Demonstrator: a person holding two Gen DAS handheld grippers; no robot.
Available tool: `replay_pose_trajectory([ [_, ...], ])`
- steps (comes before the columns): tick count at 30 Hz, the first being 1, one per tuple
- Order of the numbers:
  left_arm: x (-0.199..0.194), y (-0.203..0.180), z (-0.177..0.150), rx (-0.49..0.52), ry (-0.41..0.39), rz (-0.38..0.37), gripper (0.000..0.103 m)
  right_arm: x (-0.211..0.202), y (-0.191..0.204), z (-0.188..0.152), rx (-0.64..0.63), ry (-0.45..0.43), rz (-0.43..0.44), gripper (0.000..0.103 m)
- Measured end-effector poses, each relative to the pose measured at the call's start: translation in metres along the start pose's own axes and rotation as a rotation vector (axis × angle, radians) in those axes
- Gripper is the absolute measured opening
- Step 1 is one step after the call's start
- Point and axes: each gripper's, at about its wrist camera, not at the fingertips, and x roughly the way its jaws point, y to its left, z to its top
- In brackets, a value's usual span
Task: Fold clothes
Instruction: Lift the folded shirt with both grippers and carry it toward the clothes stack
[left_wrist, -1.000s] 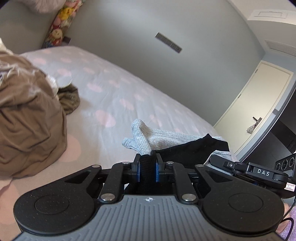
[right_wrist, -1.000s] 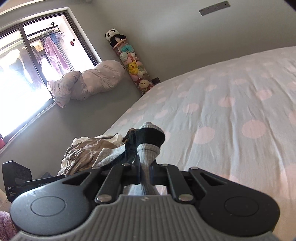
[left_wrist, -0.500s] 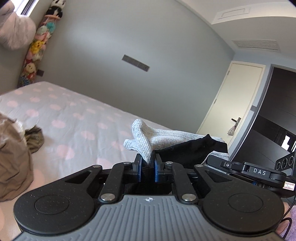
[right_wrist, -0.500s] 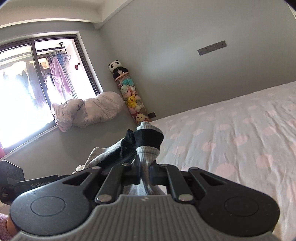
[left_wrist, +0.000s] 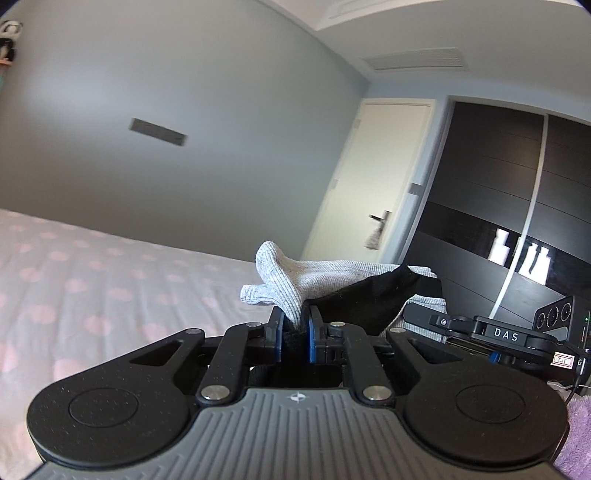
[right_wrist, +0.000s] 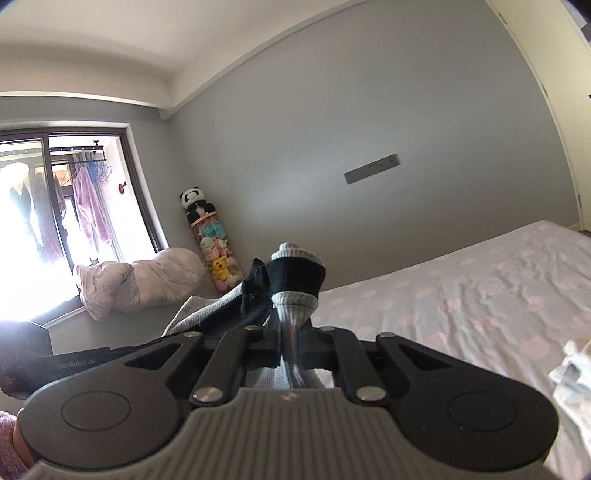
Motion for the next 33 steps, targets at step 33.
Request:
replay_pose_trajectory([
  [33,0.338,-0.207,-0.071,0.027,0.334,-0.473,0.009,-0.143,-0.308,0.127,0.000,0.132,-0.483,0.010],
])
